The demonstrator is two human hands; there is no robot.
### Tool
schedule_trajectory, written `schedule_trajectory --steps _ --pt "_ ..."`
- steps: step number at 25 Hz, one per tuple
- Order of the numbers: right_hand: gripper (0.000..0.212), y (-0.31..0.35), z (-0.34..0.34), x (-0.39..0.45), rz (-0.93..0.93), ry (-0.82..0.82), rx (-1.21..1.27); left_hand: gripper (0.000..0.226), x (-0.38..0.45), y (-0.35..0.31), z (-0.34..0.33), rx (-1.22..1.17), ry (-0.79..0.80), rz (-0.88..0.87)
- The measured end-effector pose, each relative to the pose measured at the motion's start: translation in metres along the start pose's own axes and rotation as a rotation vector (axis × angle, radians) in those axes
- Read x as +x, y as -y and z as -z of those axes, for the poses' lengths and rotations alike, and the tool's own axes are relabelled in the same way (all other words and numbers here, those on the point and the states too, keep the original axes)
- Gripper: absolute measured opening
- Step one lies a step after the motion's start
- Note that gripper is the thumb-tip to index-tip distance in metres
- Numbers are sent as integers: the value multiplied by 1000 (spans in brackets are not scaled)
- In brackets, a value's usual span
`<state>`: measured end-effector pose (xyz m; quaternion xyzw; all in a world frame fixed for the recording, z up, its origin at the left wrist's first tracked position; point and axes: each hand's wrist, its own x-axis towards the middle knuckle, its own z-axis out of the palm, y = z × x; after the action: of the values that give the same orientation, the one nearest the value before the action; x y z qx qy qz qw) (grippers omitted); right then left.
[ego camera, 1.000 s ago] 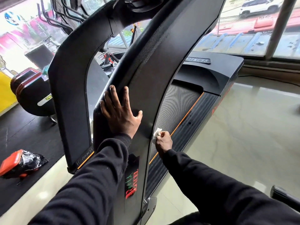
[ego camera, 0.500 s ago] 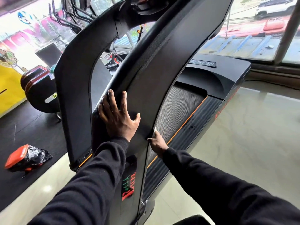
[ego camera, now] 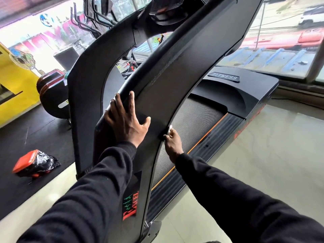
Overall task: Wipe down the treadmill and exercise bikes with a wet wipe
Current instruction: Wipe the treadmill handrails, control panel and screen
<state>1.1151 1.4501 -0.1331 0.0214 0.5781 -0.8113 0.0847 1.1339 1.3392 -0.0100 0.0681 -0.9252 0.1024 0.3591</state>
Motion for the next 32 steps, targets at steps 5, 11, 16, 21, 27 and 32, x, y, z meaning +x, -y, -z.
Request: schedule_trajectory --steps 5,11,16,21,27,32 --pt "45 7 2 0 -7 183 -28 101 30 -27 4 17 4 -2" --pt "38 48 8 29 34 59 196 93 69 -54 3 10 -12 -55" --pt "31 44 24 24 -65 163 9 86 81 -70 -5 11 -84 -58" --pt "36 53 23 69 120 -34 -16 87 81 -69 -6 20 -85 -50" --pt "29 62 34 46 89 44 -19 87 82 -71 -4 11 -85 -36" --pt "53 67 27 61 151 1 -18 89 97 -83 1 -6 -20 -41"
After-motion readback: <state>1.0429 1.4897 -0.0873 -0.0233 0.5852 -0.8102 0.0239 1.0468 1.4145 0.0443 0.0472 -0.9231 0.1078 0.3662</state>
